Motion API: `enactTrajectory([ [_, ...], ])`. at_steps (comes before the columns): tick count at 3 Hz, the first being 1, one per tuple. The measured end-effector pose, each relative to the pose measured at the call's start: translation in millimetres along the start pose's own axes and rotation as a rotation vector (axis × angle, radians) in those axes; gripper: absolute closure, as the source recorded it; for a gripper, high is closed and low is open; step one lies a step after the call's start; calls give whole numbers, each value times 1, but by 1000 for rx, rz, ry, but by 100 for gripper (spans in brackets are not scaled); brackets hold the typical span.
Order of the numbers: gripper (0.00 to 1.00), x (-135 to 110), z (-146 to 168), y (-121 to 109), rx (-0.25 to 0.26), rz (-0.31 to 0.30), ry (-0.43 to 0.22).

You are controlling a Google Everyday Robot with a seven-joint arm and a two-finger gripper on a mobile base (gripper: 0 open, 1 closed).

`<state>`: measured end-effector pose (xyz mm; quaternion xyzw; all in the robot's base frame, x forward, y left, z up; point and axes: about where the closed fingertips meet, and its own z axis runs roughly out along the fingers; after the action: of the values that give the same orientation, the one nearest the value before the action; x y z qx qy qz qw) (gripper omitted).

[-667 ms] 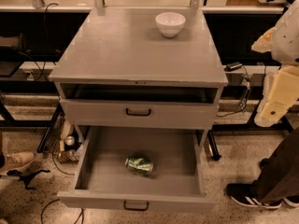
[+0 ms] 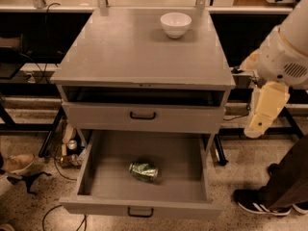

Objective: Pick green can from middle drawer and place on counter

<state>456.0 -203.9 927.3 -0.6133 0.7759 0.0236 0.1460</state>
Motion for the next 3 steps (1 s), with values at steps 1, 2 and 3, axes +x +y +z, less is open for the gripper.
enactTrajectory([
  [1,0,-8,79,8,-111,0,-88],
  [2,0,-19,172,35,-136,46,-159],
  [3,0,-20,172,35,-135,46,-160],
])
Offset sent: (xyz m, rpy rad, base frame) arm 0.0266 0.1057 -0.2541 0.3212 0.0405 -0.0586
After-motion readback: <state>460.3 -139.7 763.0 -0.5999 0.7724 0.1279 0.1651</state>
